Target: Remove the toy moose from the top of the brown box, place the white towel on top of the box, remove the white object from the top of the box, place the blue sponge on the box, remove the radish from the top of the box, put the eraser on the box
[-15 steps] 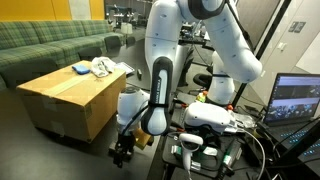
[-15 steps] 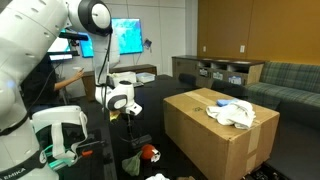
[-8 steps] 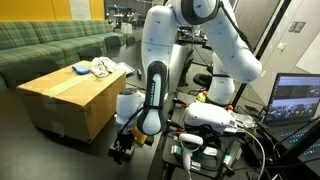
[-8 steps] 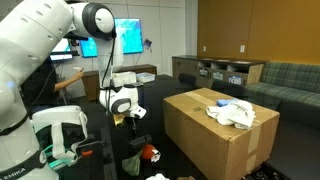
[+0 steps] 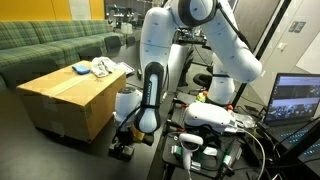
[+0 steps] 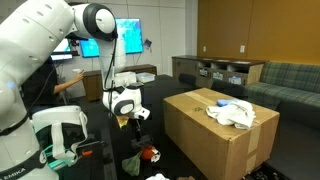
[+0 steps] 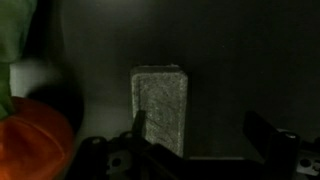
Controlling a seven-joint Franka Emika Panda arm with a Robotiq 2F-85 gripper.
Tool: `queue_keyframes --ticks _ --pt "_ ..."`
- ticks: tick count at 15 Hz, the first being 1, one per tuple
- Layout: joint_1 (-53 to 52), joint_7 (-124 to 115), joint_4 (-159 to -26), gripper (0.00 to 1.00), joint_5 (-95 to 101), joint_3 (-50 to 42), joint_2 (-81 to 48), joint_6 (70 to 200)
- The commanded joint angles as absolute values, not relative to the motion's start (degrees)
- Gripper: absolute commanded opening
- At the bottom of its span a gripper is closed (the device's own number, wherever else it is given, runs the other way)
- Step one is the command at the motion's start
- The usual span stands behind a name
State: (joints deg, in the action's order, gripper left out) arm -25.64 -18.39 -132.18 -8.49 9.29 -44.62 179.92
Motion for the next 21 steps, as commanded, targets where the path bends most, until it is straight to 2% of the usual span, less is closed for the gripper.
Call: queue_keyframes --ticks 1,13,14,15,16,20,21 --pt "-26.81 -16.42 -130.81 1.0 -8.21 7.24 -46.55 182.22" --pt "-25.62 -13.61 -128.8 1.0 -7.78 6.87 -49.89 181.5" --pt "-25.72 -13.53 -128.76 0.96 -7.77 6.86 -49.95 181.32" --pt "-25.67 -13.36 -128.7 0.84 -7.68 6.93 -49.98 181.05" --pt "-25.58 -13.3 -128.59 0.79 -7.66 7.02 -50.07 180.82" --pt "-25.36 -13.06 -128.74 0.44 -7.64 7.29 -49.49 179.51" --pt "-25.49 -13.05 -129.14 0.38 -7.62 7.11 -48.89 179.21"
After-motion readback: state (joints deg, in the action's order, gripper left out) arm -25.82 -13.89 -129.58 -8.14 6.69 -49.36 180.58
